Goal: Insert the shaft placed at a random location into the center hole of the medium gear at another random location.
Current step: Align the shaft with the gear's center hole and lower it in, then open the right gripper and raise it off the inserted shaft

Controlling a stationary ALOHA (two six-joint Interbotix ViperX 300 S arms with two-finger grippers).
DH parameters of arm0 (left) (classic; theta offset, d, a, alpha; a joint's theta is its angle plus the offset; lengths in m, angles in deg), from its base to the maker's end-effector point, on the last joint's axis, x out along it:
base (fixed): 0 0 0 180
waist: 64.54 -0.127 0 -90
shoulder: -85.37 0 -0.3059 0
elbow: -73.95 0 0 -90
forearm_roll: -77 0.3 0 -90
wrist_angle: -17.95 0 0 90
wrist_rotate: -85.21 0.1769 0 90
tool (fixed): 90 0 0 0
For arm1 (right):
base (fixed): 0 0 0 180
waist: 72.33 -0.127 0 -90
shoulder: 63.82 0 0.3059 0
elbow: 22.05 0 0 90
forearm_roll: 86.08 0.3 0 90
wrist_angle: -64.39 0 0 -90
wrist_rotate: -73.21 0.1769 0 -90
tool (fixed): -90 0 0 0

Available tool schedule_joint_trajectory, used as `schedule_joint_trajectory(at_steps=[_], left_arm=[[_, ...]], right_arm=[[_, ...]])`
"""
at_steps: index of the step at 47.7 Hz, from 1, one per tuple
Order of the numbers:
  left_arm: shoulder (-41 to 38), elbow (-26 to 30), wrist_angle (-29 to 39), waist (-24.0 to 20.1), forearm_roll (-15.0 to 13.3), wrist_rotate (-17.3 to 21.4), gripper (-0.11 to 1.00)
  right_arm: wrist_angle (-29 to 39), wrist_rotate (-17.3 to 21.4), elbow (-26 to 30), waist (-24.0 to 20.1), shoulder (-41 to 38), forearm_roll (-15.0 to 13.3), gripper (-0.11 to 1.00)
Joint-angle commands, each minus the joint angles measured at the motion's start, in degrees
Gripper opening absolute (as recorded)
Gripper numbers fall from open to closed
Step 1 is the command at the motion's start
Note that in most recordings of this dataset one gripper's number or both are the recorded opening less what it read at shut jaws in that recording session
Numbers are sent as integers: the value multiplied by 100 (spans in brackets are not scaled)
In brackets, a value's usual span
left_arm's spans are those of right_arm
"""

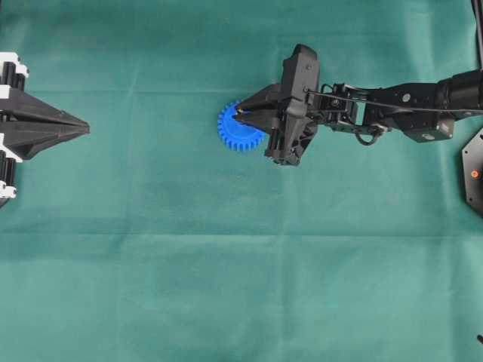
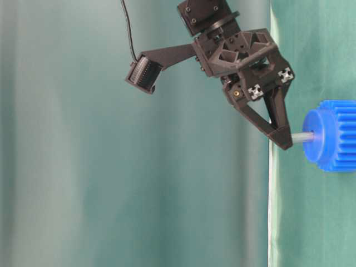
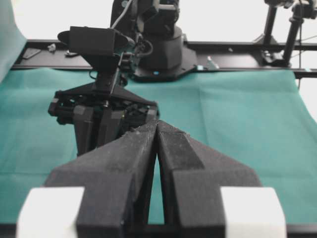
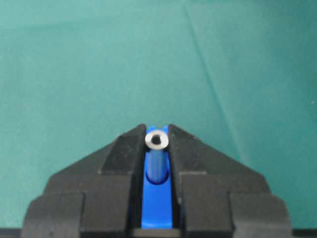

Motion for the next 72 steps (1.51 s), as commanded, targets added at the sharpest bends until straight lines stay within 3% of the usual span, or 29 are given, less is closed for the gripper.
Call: schedule_joint_trajectory(at_steps=[1,67,69,72], left_arm=[[-35,114,-53,-9,9,-9,0],[-44,114,-35,-9,9,-18,0],[-44,114,-35,-18,9,-18,0],[-44,114,-26,-9,18,-18,0]], right_arm=[[-105,79,53,-18,53,18,14],[-158,88,79,-44,-123,18,15],[-149,88,70,-35,-105,18,20],[-141,88,53,-44,-62,18,37]])
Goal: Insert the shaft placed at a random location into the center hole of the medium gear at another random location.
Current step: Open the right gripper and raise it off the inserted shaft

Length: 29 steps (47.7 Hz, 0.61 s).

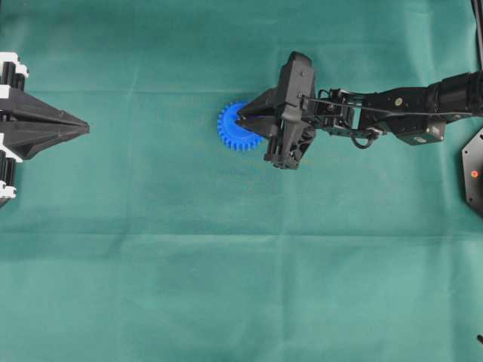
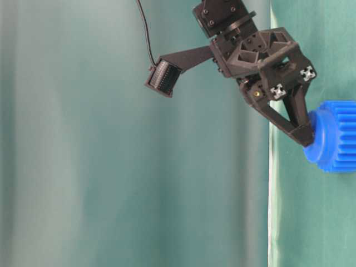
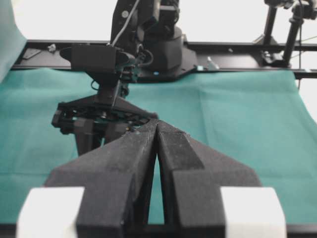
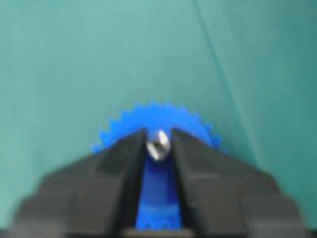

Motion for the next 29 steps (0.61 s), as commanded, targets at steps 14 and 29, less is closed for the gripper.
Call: schedule_joint_trajectory(at_steps=[14,29], left_arm=[[-35,123,-26,-9,18,-9,0],[-35,123,-35,-9,9,-9,0]], right_arm=[[-70,70,-70,-70,606,18,84],[18,70,-519,-70,1503,18,84]])
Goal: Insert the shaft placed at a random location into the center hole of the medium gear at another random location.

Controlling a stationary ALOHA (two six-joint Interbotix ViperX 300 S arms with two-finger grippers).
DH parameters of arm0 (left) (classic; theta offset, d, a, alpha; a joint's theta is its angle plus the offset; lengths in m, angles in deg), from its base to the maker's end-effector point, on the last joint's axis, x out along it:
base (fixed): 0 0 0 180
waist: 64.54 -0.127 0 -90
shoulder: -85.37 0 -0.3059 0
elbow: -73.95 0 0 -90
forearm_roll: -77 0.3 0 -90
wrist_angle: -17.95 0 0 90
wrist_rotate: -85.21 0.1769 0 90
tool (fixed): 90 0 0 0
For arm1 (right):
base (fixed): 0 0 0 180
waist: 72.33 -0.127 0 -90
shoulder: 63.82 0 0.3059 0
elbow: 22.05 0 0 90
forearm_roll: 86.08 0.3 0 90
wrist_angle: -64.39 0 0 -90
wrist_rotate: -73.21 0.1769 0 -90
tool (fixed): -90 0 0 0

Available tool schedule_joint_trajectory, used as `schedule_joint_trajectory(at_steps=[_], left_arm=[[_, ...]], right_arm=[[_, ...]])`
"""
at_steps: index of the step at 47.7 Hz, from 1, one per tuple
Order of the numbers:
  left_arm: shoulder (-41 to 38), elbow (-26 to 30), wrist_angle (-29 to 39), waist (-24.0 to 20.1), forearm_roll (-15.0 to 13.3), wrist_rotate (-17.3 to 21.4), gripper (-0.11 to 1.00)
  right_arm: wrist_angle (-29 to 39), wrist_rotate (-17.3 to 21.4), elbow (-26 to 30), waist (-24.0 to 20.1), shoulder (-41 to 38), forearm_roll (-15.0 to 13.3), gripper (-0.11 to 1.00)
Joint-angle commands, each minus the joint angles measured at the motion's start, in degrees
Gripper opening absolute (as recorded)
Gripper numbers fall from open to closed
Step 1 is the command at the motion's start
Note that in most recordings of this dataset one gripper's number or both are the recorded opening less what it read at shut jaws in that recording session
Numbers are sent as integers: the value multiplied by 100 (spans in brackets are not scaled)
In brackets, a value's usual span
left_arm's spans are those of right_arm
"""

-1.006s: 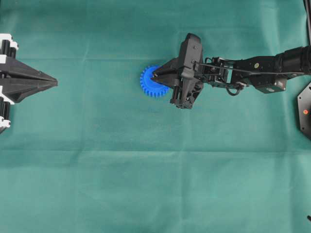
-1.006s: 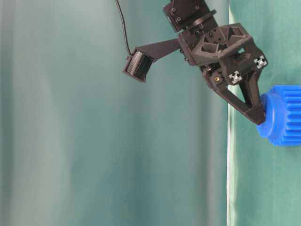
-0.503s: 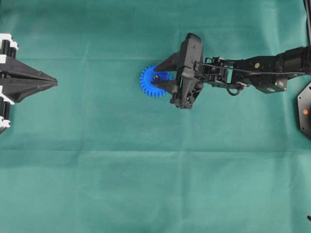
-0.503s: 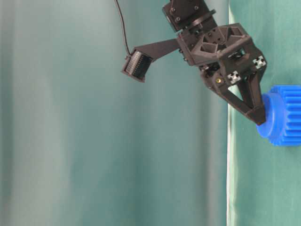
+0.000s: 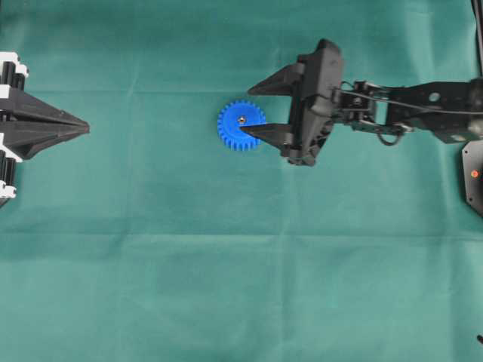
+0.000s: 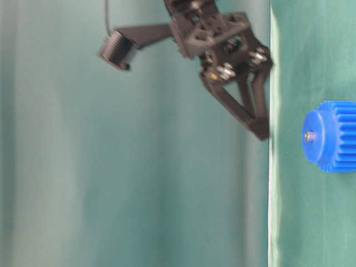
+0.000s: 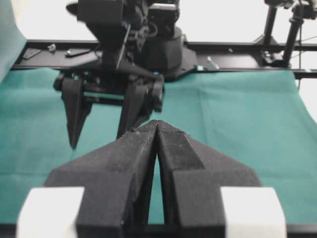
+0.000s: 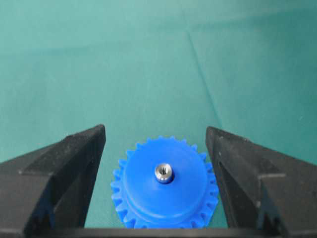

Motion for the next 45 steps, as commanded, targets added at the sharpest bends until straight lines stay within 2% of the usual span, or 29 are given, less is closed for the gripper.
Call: schedule_joint_trajectory(at_steps=[1,26,45], left_arm=[[-35,114,-35,0,18,-9,0],[-18,114,-26,0,18,-9,0],[-26,114,-26,0,18,-9,0]], right_arm=[[18,70,-97,-18,431,18,84],[439,79,-1222,-26,1916,18,84],[571,79,-1362,-35,2101,26,84]])
